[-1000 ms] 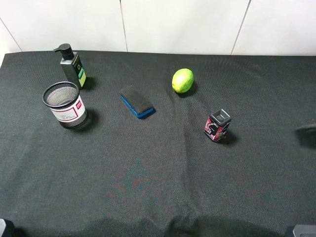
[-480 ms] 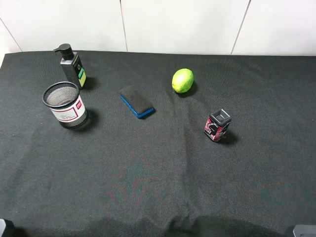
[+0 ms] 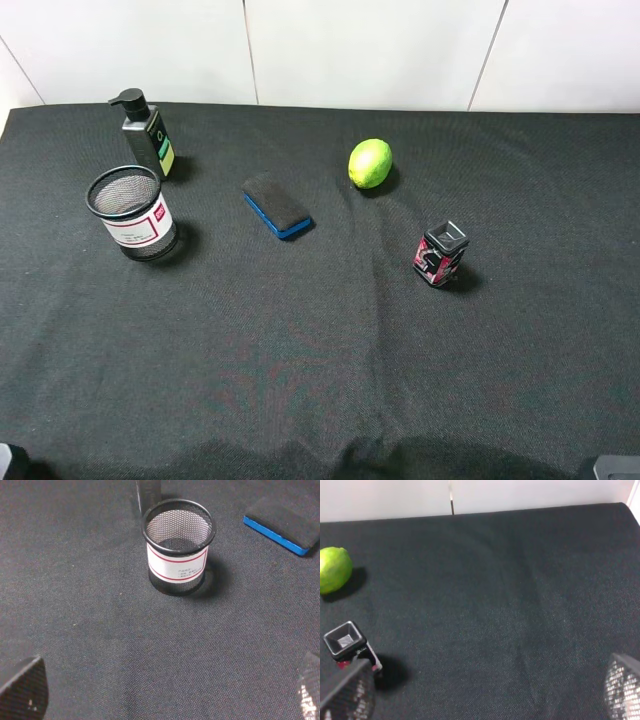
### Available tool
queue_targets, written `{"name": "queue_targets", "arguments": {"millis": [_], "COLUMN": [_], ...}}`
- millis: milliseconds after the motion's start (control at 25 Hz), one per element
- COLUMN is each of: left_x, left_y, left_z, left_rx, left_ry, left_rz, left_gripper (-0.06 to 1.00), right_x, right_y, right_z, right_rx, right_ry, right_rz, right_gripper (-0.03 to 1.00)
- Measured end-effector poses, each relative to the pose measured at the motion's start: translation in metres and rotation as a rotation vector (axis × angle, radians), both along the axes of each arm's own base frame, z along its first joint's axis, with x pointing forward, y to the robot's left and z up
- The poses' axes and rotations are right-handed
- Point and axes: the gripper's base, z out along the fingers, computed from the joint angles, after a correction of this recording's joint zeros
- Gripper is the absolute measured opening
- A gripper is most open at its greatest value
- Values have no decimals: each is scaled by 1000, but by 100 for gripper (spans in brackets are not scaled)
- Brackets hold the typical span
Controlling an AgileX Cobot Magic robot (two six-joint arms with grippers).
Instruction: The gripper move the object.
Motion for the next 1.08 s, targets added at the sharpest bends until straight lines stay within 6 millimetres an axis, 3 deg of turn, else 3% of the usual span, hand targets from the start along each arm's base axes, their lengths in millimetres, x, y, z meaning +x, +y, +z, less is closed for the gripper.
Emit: {"name": "queue_targets", "arguments": {"millis": [1080], "left_x": [0], "left_y": [0], "left_z": [0], "left_rx": [0], "left_ry": [0], "left_rz": [0], "left_gripper": [100], "right_x": [0], "right_y": [0], "right_z": [0], "right_rx": [2], "right_ry": [-2], "right_rz": [1], "right_gripper": [69]}}
